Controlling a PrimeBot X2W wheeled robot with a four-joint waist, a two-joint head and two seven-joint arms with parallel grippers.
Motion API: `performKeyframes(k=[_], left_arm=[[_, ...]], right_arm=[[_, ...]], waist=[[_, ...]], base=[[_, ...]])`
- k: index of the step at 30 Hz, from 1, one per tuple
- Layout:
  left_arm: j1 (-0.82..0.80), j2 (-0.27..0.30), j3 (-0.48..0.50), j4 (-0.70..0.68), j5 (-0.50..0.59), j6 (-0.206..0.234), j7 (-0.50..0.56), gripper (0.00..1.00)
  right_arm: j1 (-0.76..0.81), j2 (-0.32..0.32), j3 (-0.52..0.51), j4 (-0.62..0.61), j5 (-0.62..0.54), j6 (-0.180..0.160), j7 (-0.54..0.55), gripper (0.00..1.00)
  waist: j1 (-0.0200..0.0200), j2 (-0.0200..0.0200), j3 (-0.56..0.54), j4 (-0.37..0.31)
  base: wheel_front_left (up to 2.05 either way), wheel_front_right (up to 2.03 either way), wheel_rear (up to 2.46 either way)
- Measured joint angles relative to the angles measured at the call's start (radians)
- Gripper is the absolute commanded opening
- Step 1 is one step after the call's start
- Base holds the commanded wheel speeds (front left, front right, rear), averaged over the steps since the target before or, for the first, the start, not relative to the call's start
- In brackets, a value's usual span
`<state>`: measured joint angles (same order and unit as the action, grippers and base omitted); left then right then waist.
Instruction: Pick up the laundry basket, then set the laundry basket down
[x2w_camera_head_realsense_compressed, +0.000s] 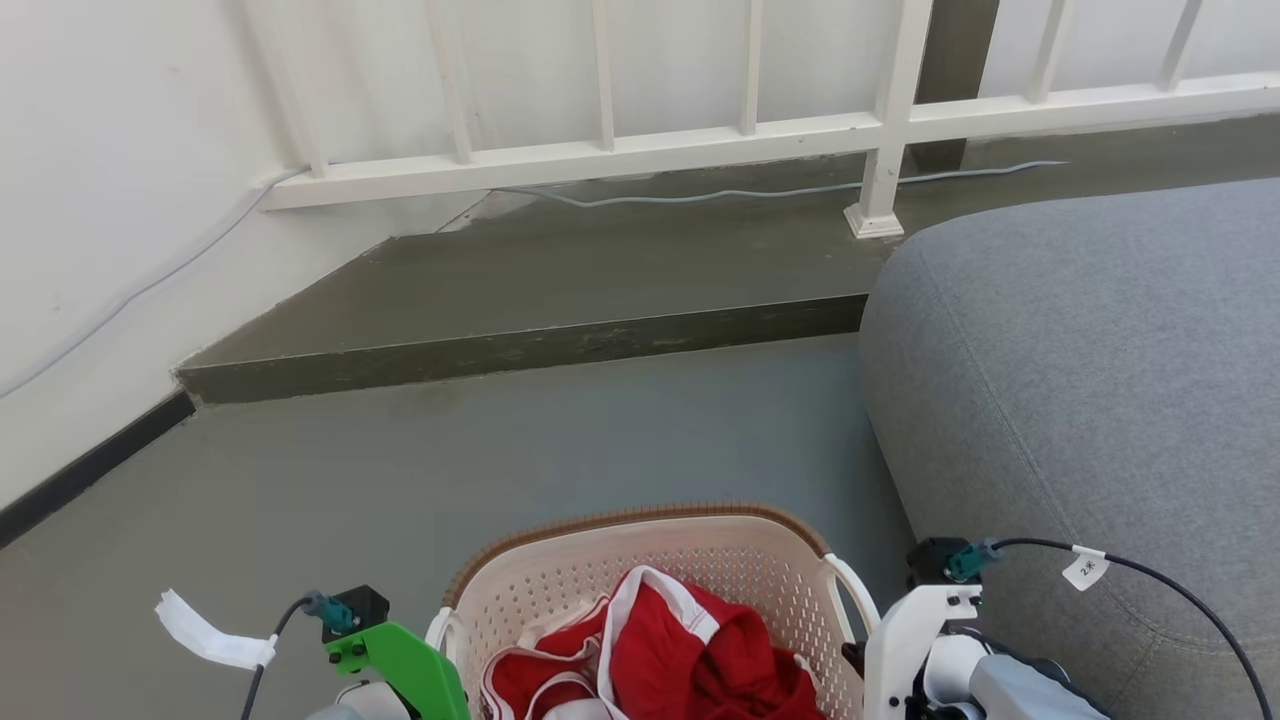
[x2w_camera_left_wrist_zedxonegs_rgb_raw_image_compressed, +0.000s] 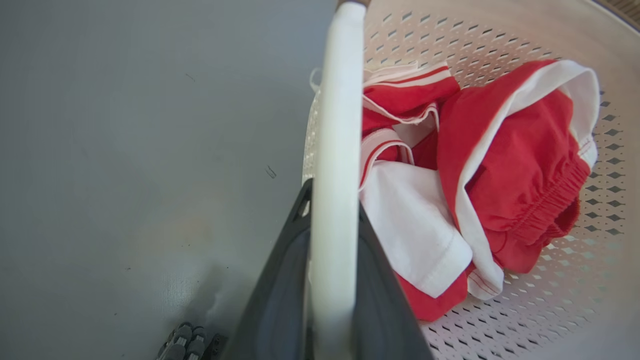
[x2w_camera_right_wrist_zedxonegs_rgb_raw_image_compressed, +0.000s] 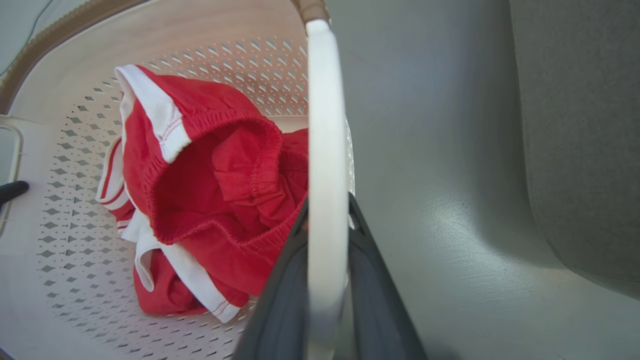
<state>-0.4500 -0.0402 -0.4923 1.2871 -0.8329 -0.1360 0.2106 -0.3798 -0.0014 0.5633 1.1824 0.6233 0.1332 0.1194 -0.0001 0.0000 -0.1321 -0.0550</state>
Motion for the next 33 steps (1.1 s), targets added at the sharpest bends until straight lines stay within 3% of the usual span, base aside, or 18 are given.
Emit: performKeyframes(k=[33], left_arm=[[0.013, 0.004, 0.000, 0.000, -0.024, 0.013, 0.017, 0.00]], right_arm=[[0.000, -0.001, 0.048, 0.000, 0.043, -0.002, 0.005, 0.00]], waist=[[0.0000, 0.0000, 0.000, 0.002]], base=[[0.00, 0.00, 0.00]])
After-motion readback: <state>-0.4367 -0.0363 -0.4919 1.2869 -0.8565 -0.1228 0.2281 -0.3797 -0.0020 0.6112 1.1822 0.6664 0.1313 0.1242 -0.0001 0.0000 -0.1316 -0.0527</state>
